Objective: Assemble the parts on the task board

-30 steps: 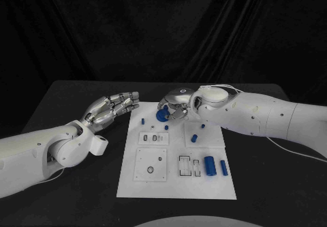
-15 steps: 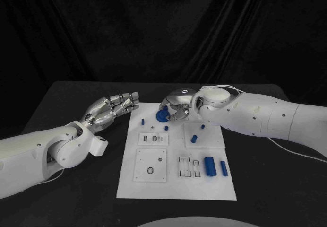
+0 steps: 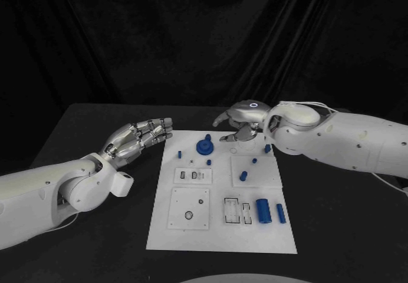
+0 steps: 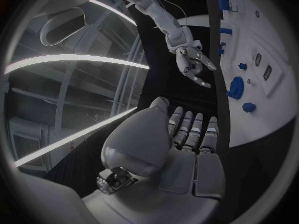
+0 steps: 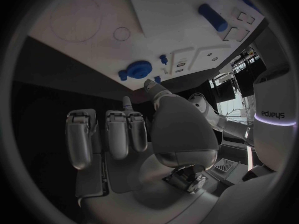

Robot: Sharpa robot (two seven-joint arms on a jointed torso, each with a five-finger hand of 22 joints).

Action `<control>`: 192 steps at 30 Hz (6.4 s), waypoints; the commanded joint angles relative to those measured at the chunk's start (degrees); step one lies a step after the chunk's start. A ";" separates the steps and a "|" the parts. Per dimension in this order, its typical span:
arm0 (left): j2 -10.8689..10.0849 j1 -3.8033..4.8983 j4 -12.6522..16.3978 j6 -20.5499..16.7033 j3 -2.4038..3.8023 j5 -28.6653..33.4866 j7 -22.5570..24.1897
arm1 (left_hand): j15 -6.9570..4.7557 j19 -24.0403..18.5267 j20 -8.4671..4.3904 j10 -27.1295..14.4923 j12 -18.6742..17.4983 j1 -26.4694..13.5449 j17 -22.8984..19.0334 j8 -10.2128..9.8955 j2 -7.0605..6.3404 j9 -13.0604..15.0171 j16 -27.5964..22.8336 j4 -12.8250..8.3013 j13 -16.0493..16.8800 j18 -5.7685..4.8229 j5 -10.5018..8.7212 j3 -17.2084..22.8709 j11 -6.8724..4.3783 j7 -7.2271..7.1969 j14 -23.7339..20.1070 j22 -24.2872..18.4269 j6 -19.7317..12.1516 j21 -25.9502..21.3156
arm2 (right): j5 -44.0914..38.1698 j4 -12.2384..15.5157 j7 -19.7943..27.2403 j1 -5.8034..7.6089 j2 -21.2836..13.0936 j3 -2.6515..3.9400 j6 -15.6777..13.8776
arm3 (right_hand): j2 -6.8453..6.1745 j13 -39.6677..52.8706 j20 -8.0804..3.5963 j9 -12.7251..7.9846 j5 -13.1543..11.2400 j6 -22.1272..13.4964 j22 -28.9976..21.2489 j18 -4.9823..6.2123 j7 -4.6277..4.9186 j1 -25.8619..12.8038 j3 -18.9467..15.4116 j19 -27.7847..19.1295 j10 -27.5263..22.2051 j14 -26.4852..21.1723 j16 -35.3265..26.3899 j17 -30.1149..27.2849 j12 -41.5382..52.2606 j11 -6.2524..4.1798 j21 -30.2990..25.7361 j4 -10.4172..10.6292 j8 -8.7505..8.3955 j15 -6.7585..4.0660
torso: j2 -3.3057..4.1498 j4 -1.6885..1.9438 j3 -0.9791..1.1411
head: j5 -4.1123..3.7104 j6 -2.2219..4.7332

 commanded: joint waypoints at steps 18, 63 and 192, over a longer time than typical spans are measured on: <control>0.25 0.00 0.08 0.93 0.03 -0.36 0.24 | 0.25 0.00 0.45 0.18 0.40 0.62 0.05 0.32 -0.23 0.04 0.12 0.03 0.08 0.73 0.34 0.32 0.33 0.31 -0.11 0.04 0.23 -0.15 | 0.07 12.78 -7.05 -0.18 -20.23 -0.01 -2.89 | 0.23 15.06 -0.23 0.44 -1.42 4.29 15.06 -0.91 0.20 2.02 -2.27 6.05 5.97 5.84 0.15 15.10 0.15 -0.22 0.14 0.71 2.77 -0.22 | -0.41 -0.42 -0.12 | 0.41 -0.82; -0.31 -0.16 -0.04 2.16 0.02 -0.36 -0.44 | 0.21 -0.05 0.44 0.25 0.44 0.74 0.03 0.38 -0.31 0.06 0.01 -0.06 0.08 0.74 0.45 0.56 0.43 0.37 -0.19 0.02 0.32 -0.20 | 1.76 5.49 -5.52 -8.26 -18.35 -0.05 -8.10 | -0.28 15.06 -0.05 1.08 -0.61 4.86 15.06 -0.91 0.81 3.69 -3.45 6.05 5.97 5.84 0.15 15.10 0.15 0.22 0.14 2.12 4.59 0.08 | -0.23 -0.11 0.11 | -0.13 -1.12; 0.80 -0.25 -0.80 3.72 0.01 -0.36 -2.52 | 0.31 -0.09 0.49 0.43 0.57 0.93 0.02 0.39 -0.47 0.04 -0.04 -0.21 0.09 0.70 0.56 1.30 0.80 0.52 -0.21 0.00 0.22 -0.26 | 3.68 8.48 -8.86 -11.29 1.47 0.00 -3.34 | 1.11 15.06 0.35 8.28 14.60 8.64 14.25 -0.31 1.59 7.53 -0.80 4.67 5.97 5.84 0.15 15.10 0.15 1.21 -1.78 -1.27 17.37 0.77 | -0.24 -0.13 0.10 | 1.16 -3.31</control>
